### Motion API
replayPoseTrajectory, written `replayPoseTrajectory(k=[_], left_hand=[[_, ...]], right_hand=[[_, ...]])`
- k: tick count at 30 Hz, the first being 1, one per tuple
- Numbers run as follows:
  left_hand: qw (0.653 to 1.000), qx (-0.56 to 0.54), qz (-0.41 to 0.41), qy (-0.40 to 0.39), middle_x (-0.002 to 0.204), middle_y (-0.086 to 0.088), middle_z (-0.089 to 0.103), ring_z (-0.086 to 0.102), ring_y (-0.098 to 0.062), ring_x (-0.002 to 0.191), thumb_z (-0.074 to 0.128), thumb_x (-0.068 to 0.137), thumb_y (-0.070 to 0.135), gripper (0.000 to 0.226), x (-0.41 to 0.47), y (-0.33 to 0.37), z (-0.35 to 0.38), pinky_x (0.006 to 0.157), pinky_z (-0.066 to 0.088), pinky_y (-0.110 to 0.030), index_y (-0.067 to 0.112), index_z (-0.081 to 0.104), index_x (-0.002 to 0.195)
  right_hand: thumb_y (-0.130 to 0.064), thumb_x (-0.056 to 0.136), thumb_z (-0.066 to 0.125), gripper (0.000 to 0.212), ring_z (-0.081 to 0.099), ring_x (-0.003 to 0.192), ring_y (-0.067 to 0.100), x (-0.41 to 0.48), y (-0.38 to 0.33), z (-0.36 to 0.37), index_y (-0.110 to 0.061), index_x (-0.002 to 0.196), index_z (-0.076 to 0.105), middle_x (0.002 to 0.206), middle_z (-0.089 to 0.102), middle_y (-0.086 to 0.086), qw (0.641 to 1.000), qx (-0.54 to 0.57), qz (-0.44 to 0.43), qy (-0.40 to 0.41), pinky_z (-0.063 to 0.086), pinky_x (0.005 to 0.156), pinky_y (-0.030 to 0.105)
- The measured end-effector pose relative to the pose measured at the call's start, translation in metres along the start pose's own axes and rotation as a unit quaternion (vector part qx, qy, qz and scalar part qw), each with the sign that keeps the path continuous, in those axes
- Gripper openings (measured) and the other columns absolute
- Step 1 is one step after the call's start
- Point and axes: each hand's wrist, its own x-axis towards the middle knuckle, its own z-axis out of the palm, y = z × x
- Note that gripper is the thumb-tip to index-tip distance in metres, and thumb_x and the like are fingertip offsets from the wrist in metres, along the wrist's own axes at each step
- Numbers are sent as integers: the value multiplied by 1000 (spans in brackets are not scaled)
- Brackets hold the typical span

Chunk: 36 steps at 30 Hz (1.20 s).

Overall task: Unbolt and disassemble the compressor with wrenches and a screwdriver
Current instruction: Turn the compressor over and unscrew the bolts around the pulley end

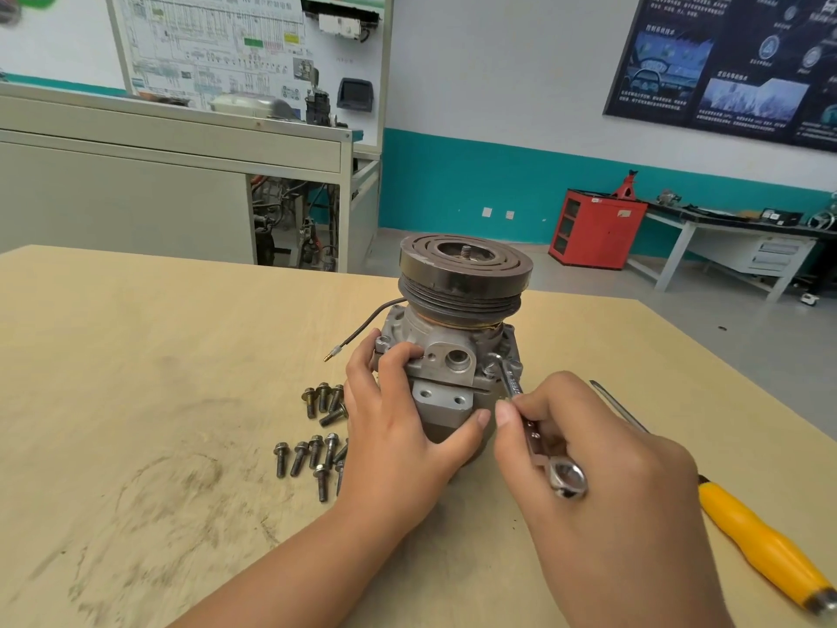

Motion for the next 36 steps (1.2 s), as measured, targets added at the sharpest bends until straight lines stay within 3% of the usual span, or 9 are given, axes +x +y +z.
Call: replayPoseTrajectory(k=[6, 9, 11, 13, 16, 20, 25, 32, 36], left_hand=[[1000, -8, 2, 1, 134, 23, 9, 15, -12, 137, 46, 55, 70, 56, 0, 1, 0, 107, 24, -26, 60, 20, 103], [1000, -3, 17, 7, 135, 23, 9, 12, -9, 137, 59, 60, 66, 64, 0, -2, 1, 105, 21, -24, 58, 16, 106], [1000, 1, 28, 13, 136, 21, 10, 12, -9, 137, 64, 62, 62, 67, 0, -3, 2, 105, 18, -23, 55, 16, 109], [1000, 1, 27, 11, 135, 24, 9, 11, -8, 137, 62, 63, 65, 66, 0, -3, 1, 104, 19, -23, 58, 14, 107], [1000, 4, 25, 9, 133, 27, 8, 10, -4, 135, 56, 60, 70, 63, 1, -4, 2, 102, 18, -22, 60, 13, 105], [999, 6, 30, 12, 131, 29, 8, 10, -5, 136, 62, 64, 64, 64, 0, -3, 2, 102, 18, -22, 58, 14, 106], [1000, 7, 25, 7, 129, 31, 7, 9, 1, 134, 53, 58, 71, 62, 1, -2, 2, 101, 15, -15, 61, 12, 104], [999, 7, 29, 12, 120, 35, 1, 4, 5, 133, 51, 59, 71, 62, 1, -4, 3, 97, 8, -5, 61, 11, 105], [999, 6, 30, 16, 124, 32, 1, 5, 5, 132, 51, 59, 69, 62, 0, -4, 4, 100, 10, -7, 60, 12, 107]], right_hand=[[-13, 68, 64, 14, 42, 34, 16, 1, -5, 0, -11, 58, 55, 41, 46, -2, 999, -21, 22, -44, 38, 49, 26], [-21, 69, 63, 11, 53, 45, 17, 4, 3, -11, -17, 61, 57, 49, 56, -2, 981, 110, 132, -89, 41, 46, 23], [-26, 74, 71, 9, 57, 45, 16, 9, 15, -18, -20, 72, 64, 54, 63, 0, 940, 237, 223, -104, 48, 47, 28], [-9, 76, 71, 10, 56, 41, 17, 16, 36, -22, -19, 74, 69, 52, 63, 9, 905, 316, 266, -104, 44, 39, 22], [2, 75, 65, 18, 47, 40, 11, 28, 66, -24, -14, 67, 71, 46, 55, 9, 864, 367, 313, -143, 36, 38, 14], [-11, 57, 63, 6, 33, 41, 9, 44, 100, -15, -12, 59, 68, 45, 38, 3, 754, 483, 388, -220, 30, 35, 18], [-3, 66, 51, 12, 30, 41, 7, 61, 124, 14, -9, 58, 57, 48, 31, -1, 655, 547, 464, -240, 27, 35, 16], [1, 87, 48, 14, 36, 47, 7, 75, 129, 62, -11, 83, 56, 56, 41, -3, 691, 497, 466, -242, 28, 40, 18], [1, 87, 45, 25, 32, 52, 10, 80, 117, 83, -12, 66, 50, 54, 42, -4, 742, 468, 419, -234, 25, 52, 25]])
